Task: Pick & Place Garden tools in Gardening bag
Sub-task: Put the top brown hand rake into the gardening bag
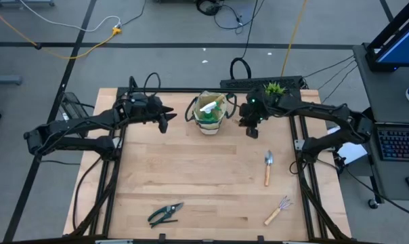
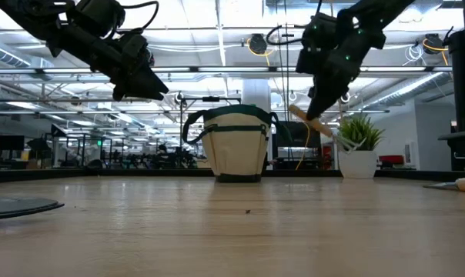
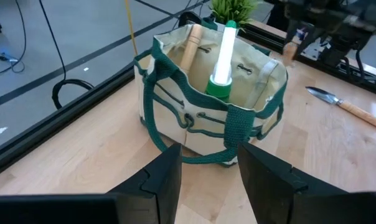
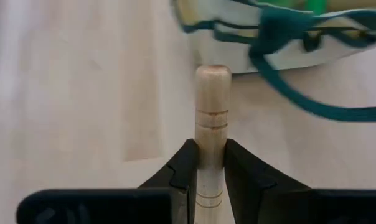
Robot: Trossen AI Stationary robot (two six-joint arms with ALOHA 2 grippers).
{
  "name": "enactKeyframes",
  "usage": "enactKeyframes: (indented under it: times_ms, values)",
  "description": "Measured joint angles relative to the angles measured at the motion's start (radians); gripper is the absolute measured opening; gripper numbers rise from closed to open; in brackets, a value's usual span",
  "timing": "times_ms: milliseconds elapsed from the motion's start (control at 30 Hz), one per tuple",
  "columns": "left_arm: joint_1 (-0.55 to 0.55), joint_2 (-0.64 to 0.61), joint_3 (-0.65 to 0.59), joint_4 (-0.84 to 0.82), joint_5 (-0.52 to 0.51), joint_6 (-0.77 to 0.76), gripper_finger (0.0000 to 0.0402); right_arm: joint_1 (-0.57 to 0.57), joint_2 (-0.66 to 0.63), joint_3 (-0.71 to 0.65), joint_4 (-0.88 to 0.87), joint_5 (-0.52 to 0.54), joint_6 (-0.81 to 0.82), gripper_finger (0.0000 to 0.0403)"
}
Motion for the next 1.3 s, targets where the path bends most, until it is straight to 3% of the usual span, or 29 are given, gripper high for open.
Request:
enactKeyframes:
  times_ms: [300,600,967,1300]
  values:
    - [-0.015,0.0,0.0,0.026,-0.014,0.004,0.0161,0.0,-0.081,0.019,-0.005,-0.272,0.202,0.0051]
    - [-0.045,0.0,0.0,0.089,-0.006,0.003,0.0161,0.0,-0.122,0.02,0.325,-0.528,0.498,0.0051]
    - [-0.164,0.0,0.0,0.223,-0.004,-0.017,0.0161,0.021,-0.119,0.02,0.705,-0.551,0.706,0.0051]
    - [-0.231,0.0,0.0,0.392,-0.005,-0.015,0.0161,0.061,-0.119,0.02,0.936,-0.548,0.732,0.0051]
